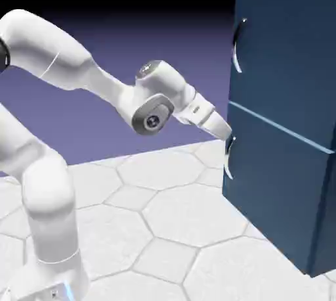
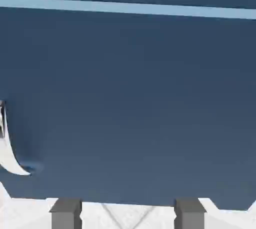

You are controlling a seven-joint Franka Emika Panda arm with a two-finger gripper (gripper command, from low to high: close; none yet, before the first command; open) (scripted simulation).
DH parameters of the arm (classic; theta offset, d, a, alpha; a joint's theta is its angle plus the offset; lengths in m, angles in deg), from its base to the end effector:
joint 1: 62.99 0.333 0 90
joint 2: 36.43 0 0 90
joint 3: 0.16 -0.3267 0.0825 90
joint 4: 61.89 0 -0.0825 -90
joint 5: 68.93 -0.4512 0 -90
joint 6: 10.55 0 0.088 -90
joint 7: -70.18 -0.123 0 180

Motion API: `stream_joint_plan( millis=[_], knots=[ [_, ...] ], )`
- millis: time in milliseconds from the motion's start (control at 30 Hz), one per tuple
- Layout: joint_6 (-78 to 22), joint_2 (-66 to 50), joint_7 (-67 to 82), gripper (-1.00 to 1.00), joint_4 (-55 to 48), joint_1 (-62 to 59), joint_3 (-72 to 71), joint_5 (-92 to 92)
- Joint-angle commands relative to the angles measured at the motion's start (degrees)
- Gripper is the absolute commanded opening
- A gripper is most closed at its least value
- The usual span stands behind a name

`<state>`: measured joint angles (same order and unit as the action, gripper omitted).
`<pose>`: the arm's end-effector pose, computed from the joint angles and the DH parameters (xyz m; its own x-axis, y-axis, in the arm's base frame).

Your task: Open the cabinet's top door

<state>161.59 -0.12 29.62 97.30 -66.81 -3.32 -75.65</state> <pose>0.4470 -0.0142 0.4553 0.4360 -0.7268 0.5307 -0.4860 -0.6865 -0.5408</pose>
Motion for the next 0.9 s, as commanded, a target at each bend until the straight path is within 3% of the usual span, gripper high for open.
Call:
stream_joint_plan(
  millis=[0,867],
  knots=[
    [-0.7,1.36,0.7,0.0,-0.67,-1.67,-1.17,-2.5],
    [-18.77,36.57,18.99,0.0,-18.09,-45.16,-31.6,-67.29]
  ],
)
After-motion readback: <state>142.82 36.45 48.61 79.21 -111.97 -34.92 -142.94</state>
